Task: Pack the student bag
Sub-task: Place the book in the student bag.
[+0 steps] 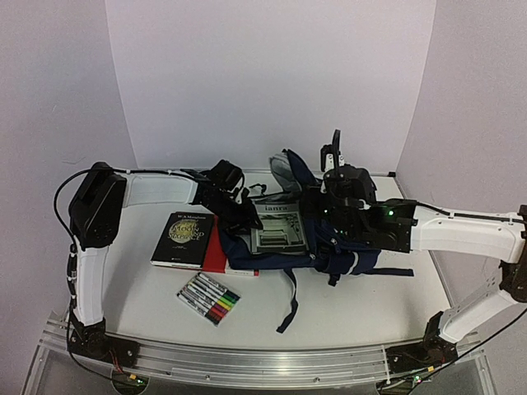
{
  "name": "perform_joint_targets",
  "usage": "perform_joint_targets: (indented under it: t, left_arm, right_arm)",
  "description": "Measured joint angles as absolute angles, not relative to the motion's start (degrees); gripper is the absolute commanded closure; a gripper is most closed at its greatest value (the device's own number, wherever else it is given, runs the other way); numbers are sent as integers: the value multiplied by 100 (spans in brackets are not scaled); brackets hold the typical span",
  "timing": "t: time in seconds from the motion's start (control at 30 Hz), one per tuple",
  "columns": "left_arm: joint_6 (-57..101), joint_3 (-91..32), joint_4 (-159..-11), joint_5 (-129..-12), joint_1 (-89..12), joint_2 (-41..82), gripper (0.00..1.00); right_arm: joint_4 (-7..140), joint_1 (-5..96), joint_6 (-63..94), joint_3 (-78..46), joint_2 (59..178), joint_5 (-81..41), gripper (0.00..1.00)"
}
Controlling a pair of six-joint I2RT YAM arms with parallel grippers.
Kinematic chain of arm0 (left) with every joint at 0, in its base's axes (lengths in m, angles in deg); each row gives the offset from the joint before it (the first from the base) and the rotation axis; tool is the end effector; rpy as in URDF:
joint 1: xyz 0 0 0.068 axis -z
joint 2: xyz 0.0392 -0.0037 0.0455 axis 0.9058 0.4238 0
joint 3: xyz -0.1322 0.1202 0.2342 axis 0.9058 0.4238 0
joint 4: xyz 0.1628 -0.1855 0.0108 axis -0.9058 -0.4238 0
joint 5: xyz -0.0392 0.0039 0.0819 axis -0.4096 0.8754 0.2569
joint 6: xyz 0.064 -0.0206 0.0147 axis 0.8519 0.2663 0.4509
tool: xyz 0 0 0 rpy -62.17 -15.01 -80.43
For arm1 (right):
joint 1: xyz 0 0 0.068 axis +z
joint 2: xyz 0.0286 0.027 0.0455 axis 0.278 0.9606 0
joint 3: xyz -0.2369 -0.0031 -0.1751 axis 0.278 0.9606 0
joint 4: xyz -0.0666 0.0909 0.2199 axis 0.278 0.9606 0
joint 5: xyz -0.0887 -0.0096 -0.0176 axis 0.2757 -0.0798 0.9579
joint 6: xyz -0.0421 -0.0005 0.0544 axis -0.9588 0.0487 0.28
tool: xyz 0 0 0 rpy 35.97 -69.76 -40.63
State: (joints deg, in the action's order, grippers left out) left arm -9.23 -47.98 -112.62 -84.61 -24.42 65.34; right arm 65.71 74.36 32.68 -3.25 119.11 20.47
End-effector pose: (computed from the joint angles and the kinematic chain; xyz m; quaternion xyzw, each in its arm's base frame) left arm 0.3404 -0.3185 0.1981 0.0398 0.9362 -0.3353 0.0979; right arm 0.1989 0.2633 0.3434 -0.0671 0.7916 0.1962 0.5748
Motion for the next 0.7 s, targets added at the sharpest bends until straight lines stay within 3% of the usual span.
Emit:
perform_joint_targets:
  t: [0.53,0.6,0.7]
  left_arm:
    - [-1121,-5009,-10291,-9471,-2472,7044,58]
    - [-1140,-5063,-10190,-9559,-2472,7142,51]
    - [-1100,-5096,-10161,-9611,-2472,7158,34]
  right_arm:
    - [6653,7429,3255,-217,11853,2568,100]
    - [6646,7429,3278,-108,11782,2620,100]
    - [6576,7429,3383,52,11699,2662,100]
